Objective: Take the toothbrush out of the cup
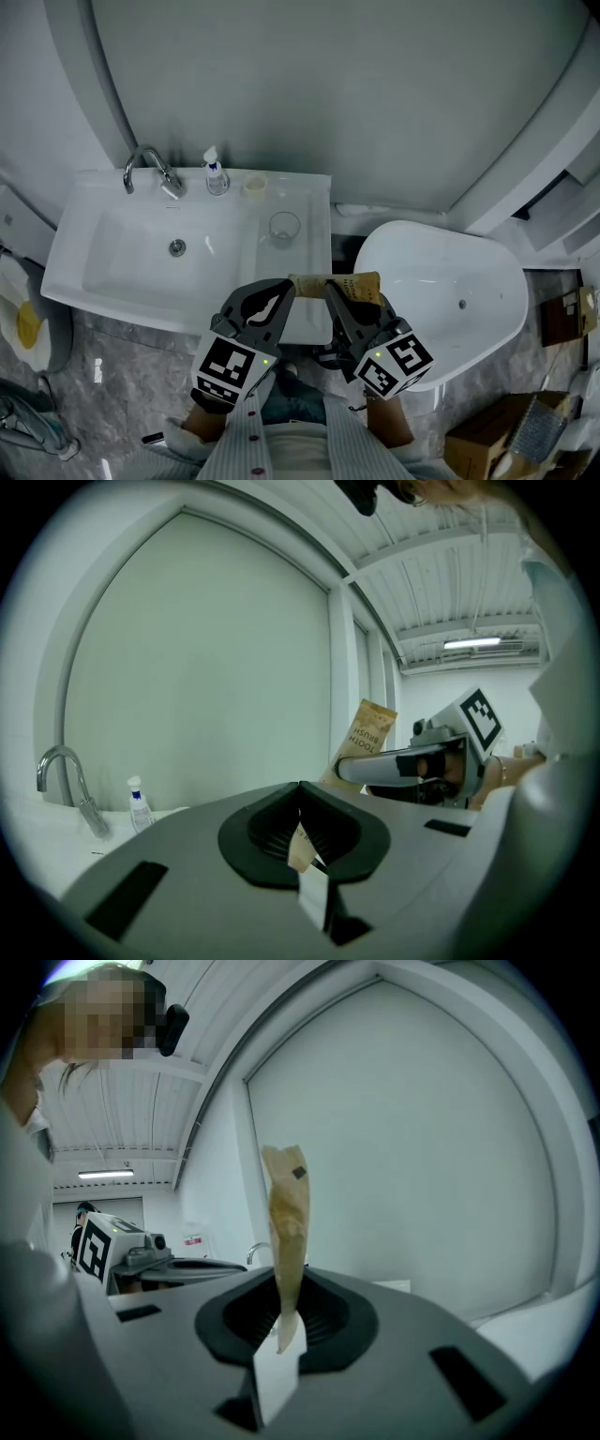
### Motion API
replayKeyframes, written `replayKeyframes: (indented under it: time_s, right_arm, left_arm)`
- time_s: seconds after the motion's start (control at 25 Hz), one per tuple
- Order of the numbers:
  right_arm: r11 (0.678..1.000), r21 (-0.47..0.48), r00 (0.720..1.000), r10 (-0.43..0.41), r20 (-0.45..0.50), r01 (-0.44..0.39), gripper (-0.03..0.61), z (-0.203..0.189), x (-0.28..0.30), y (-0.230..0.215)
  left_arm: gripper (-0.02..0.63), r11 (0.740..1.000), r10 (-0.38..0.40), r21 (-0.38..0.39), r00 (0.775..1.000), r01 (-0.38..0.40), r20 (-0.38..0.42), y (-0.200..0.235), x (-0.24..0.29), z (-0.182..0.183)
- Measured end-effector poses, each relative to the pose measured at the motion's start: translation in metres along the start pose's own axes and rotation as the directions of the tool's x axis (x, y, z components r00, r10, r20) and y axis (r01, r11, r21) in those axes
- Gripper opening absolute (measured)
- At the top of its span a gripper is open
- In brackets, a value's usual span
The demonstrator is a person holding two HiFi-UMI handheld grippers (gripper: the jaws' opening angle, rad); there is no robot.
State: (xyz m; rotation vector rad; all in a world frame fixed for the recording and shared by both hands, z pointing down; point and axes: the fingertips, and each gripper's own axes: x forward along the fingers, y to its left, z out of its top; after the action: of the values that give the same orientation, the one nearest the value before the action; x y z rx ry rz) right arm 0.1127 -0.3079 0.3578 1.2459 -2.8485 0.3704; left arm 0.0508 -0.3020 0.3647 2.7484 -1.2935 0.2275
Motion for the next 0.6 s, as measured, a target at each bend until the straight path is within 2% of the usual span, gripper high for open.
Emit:
replayKeyframes:
  time_s: [0.6]
  right_arm:
    - [0.999,-0.008,0.999,0.040,-0.004,-0.040,0.047,-0.003,-0.013,-0.003]
  left_arm:
    - [0.017,1.000,0.010,0.019,1.000,-0.010,0.020,-0.020,0.006,0.006]
